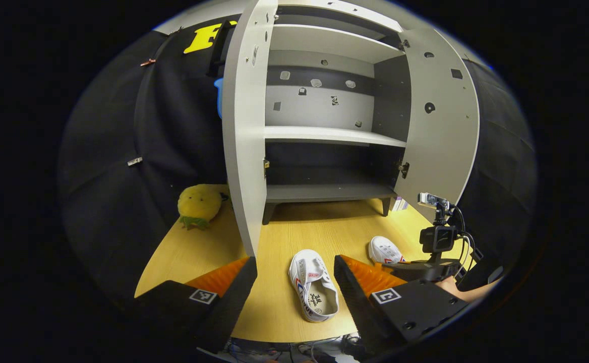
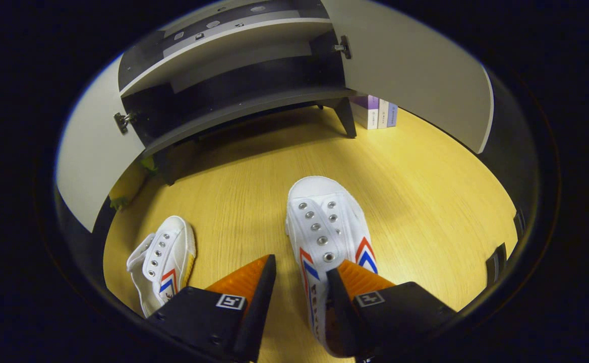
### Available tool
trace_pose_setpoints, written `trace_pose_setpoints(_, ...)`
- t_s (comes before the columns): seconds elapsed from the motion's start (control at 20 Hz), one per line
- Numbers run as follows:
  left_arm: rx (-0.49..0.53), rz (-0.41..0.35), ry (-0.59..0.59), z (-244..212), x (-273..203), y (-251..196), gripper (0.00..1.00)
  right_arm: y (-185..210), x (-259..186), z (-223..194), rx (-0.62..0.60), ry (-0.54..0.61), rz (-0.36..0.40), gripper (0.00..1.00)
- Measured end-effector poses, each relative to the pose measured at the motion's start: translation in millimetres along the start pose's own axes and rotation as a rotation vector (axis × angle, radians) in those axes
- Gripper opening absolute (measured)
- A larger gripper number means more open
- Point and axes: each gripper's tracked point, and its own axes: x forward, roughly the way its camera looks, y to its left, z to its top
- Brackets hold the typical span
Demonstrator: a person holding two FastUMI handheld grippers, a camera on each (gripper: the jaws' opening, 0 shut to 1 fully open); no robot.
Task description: Grab one shoe with the right hand and put it into the shoe cabinet, grab the other shoe with the left hand and put it into the shoe cabinet; then close the right door with the right hand and the left door with the left hand.
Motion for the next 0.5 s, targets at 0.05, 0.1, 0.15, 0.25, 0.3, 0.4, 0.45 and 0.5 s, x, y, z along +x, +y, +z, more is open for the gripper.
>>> trace_pose_setpoints(0.05,-0.003,-0.003,0.007,-3,0,0,0.95,-4,1,1,0.000,-0.004,-0.012,0.47)
trace_pose_setpoints(0.1,-0.005,-0.006,0.012,-4,1,-1,0.95,-3,2,0,0.000,-0.005,-0.013,0.37)
trace_pose_setpoints(0.15,-0.006,-0.009,0.016,-6,1,-2,0.95,-2,-5,2,0.000,-0.010,-0.004,0.31)
trace_pose_setpoints(0.25,-0.005,-0.016,0.021,-8,1,-3,0.95,4,-1,-1,-0.023,-0.010,0.022,0.13)
trace_pose_setpoints(0.3,-0.003,-0.019,0.024,-9,2,-4,0.95,6,5,0,-0.027,-0.024,0.018,0.13)
trace_pose_setpoints(0.4,0.001,-0.025,0.026,-11,1,-5,0.95,7,1,1,-0.022,-0.030,0.026,0.05)
trace_pose_setpoints(0.45,0.005,-0.027,0.027,-11,1,-6,0.95,6,0,3,-0.011,-0.041,0.028,0.05)
trace_pose_setpoints(0.5,0.010,-0.028,0.028,-12,0,-6,0.95,5,0,8,0.003,-0.052,0.035,0.05)
